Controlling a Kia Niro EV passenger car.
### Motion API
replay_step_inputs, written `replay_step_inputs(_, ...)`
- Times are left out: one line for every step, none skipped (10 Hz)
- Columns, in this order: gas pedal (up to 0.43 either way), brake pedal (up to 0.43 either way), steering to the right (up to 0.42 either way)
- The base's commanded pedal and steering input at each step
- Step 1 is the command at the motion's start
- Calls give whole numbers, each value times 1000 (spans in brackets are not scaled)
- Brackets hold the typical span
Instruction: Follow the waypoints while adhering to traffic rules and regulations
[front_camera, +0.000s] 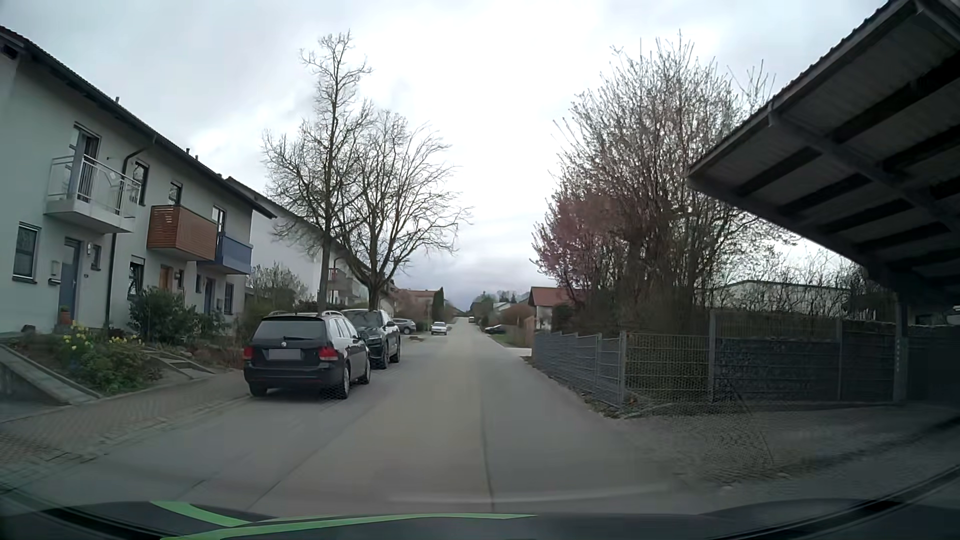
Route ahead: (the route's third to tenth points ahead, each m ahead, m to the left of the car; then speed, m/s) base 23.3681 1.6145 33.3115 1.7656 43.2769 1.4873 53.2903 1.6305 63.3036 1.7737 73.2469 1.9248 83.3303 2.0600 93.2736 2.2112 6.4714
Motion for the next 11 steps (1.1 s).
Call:
replay_step_inputs(157, 0, 4)
replay_step_inputs(157, 0, 4)
replay_step_inputs(157, 0, 2)
replay_step_inputs(157, 0, 1)
replay_step_inputs(157, 0, 1)
replay_step_inputs(157, 0, 1)
replay_step_inputs(157, 0, 1)
replay_step_inputs(157, 0, 0)
replay_step_inputs(157, 0, 0)
replay_step_inputs(157, 0, 0)
replay_step_inputs(157, 0, 0)
